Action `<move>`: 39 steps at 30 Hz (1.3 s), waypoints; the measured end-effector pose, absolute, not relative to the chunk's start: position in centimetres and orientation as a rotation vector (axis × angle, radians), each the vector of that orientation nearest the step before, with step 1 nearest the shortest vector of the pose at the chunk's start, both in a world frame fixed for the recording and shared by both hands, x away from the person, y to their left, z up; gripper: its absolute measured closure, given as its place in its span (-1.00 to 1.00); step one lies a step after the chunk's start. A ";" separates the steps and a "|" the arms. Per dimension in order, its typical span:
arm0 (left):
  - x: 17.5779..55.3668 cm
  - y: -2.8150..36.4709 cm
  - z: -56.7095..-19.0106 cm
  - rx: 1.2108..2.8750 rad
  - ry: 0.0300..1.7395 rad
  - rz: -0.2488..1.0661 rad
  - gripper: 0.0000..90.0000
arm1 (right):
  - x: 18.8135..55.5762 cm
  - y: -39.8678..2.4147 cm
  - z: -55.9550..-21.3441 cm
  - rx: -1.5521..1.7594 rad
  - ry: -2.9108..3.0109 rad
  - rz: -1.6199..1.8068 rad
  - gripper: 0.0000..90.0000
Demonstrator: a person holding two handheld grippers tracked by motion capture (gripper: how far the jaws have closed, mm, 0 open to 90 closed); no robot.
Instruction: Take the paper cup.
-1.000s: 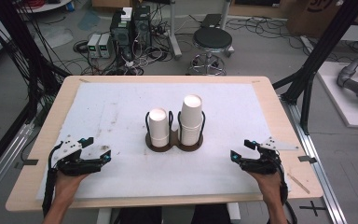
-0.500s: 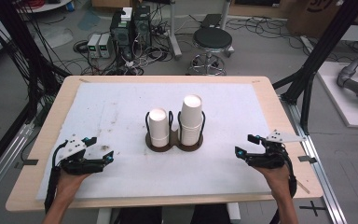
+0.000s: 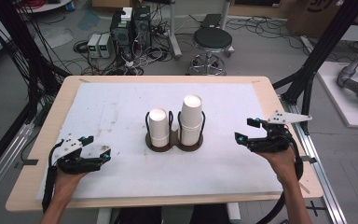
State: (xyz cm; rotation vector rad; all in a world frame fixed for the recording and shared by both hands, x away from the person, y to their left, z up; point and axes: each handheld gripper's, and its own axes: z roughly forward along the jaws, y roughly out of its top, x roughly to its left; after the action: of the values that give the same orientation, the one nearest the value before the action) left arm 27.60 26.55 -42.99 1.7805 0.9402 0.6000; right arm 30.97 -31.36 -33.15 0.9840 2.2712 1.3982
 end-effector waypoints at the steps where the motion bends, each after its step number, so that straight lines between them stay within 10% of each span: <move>1: 27.6 26.6 -43.0 1.781 0.940 0.600 -0.70 | 31.0 -31.4 -33.2 0.984 2.271 1.398 -0.58; 39: 28.1 25.6 -43.2 1.791 0.927 0.576 -0.70 | 38.1 -24.5 -22.9 0.671 2.509 1.199 -0.58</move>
State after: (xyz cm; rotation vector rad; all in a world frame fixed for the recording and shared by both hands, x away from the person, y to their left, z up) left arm 28.06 25.62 -43.18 1.7910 0.9266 0.5764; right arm 38.08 -24.53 -22.88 0.6709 2.5089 1.1987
